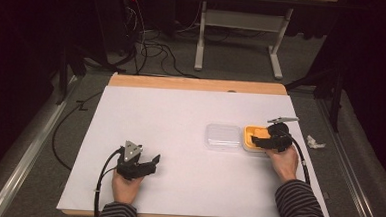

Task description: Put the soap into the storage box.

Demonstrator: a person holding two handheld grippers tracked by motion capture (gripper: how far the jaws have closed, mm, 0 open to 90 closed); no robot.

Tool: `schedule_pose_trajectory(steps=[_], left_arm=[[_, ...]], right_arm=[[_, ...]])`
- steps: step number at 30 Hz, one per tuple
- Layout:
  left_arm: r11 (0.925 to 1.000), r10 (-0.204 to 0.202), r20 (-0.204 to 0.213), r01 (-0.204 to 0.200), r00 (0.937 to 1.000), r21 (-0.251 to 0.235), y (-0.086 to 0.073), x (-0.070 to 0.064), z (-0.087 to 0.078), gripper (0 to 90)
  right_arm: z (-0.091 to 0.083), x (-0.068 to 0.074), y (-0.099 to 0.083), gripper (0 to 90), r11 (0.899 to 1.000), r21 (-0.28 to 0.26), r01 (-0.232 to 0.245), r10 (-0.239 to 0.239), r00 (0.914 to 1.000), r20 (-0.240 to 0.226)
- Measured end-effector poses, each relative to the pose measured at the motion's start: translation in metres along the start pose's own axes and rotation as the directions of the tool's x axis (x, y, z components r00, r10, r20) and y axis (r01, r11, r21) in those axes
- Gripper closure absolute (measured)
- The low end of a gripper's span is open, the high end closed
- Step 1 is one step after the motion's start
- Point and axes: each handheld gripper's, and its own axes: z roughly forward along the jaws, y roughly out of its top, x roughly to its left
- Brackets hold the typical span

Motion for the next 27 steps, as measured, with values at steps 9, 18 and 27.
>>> schedule_pose_trajectory(steps=[9,18,27], left_arm=[[1.0000,0.003,0.002,-0.003,1.0000,0.001,0.000,0.000,0.000,23.0],[1.0000,0.002,0.000,-0.002,1.0000,0.002,0.000,0.000,0.000,23.1],[1.0000,0.003,0.002,-0.003,1.0000,0.004,0.000,0.000,0.000,23.2]], right_arm=[[-0.006,-0.003,0.000,26.0,1.000,-0.018,-0.015,0.015,0.9997,-0.018],[-0.016,-0.004,-0.001,29.0,0.999,-0.046,-0.013,0.012,0.9998,-0.015],[-0.037,-0.003,-0.002,33.9,0.992,-0.124,-0.012,0.011,0.9999,-0.013]])
